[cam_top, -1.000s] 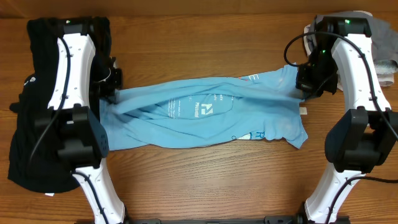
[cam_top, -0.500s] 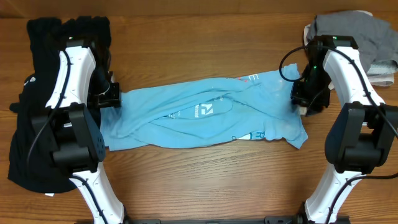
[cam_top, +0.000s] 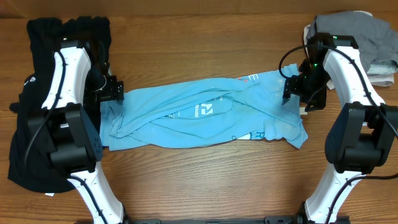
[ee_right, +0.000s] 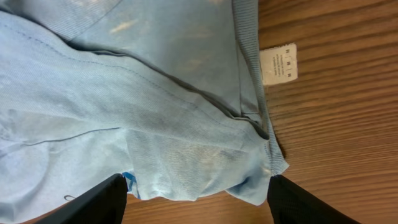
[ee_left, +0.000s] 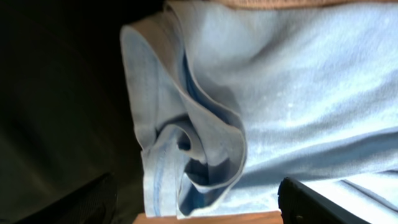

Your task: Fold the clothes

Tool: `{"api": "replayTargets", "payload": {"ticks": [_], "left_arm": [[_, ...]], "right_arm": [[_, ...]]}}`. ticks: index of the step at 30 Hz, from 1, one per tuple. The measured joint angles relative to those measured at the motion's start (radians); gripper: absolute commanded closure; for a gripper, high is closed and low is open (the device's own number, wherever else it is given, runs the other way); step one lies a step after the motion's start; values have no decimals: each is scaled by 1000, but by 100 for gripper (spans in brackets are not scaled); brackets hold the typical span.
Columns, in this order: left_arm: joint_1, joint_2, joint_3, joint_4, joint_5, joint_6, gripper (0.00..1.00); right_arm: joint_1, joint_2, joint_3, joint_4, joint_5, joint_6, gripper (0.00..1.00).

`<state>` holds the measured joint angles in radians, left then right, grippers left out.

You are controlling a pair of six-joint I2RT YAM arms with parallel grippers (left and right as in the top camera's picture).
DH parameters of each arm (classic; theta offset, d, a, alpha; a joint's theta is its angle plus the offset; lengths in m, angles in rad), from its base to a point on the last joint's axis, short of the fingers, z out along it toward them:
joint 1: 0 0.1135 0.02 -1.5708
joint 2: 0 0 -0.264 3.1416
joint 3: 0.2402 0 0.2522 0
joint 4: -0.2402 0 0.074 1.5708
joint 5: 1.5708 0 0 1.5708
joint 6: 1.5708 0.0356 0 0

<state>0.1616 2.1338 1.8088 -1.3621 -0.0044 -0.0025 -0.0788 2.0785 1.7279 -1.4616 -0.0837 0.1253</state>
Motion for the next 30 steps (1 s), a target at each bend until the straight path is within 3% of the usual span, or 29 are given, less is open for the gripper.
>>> {"api": "replayTargets", "payload": {"ticks": [6,14,18,23,25,30], "left_arm": [[10,0,-19,53,19,64,15],[11,-2,-226,227,29,108,23],[23,-2,-248,269,47,108,23],[36,-2,-249,301,91,110,40],[37,-2,-249,312,117,110,59],[28,-2,-249,324,174,114,62]], "right_arm": [[0,0,1,2,-10,-14,23],[0,0,2,10,-13,-17,23],[0,0,2,10,-14,-18,23],[0,0,2,13,-14,-18,21],[0,0,2,21,-14,-18,20],[0,0,2,22,-17,-19,20]]}}
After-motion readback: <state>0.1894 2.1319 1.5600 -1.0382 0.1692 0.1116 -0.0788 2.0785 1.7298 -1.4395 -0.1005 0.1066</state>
